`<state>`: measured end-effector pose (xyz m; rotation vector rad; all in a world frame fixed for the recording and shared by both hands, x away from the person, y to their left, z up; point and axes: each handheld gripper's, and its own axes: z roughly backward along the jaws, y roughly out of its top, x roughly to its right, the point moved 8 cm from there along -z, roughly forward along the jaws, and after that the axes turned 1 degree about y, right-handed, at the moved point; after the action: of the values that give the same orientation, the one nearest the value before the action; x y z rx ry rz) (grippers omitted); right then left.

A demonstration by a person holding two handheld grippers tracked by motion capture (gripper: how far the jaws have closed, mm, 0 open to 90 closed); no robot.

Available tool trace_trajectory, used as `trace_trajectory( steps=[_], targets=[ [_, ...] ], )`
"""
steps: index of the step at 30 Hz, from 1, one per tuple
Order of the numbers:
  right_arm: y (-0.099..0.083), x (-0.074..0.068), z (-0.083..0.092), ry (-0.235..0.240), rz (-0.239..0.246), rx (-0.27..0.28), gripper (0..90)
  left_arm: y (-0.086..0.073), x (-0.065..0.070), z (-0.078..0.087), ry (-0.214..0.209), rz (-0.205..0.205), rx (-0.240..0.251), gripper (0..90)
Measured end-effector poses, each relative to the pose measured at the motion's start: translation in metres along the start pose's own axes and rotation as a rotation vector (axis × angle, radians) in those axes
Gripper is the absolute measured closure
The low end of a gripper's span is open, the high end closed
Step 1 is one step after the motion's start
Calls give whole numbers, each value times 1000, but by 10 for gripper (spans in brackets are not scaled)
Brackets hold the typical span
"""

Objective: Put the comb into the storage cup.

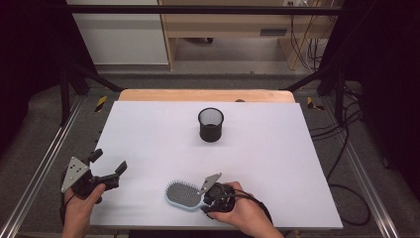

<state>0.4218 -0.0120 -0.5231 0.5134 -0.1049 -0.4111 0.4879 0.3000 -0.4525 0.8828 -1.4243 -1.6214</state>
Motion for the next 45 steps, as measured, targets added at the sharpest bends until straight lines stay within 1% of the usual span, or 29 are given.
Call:
trace_trajectory(
  steps=[5,9,14,16,19,25,27,29,33,36,37,38,41,42,43,44,45],
  targets=[
    [0,0,-2,-5,23,-20,618,0,1,0,-3,-4,-1,15],
    [0,0,-4,-11,39,-33,640,0,1,0,-2,-3,0,15],
    [0,-1,-5,-15,48,-32,657,0,0,0,0,-3,1,15],
    [0,-1,-5,-6,51,-37,685,0,0,0,-1,-3,1,15],
    [-1,-2,-5,-9,54,-39,691,0,0,0,-1,-3,1,15],
    [-1,-2,-5,4,40,-37,696,1,0,1,-1,-5,1,15],
    [-1,-1,-4,11,32,-25,696,1,0,1,0,-5,2,15],
    [-1,2,-3,8,25,-10,697,1,0,1,0,-5,2,15],
    [-3,16,2,-11,-1,25,697,1,2,0,-3,-4,2,15],
    [-7,32,8,-38,-30,50,697,1,4,1,-8,-2,1,15],
    [-7,36,10,-42,-35,60,697,2,5,1,-13,7,1,16],
    [-9,41,12,-49,-50,70,697,2,7,1,-19,16,3,16],
    [-14,60,19,-88,-67,92,697,3,11,-1,-30,35,2,16],
    [-16,65,20,-101,-79,98,697,4,12,-1,-34,43,6,16],
    [-17,69,22,-107,-85,107,697,4,14,-1,-38,49,6,16],
    [-18,73,24,-110,-95,125,697,6,16,-1,-36,54,7,16],
    [-19,78,26,-121,-105,151,697,7,18,-3,-48,72,10,16]
  ],
)
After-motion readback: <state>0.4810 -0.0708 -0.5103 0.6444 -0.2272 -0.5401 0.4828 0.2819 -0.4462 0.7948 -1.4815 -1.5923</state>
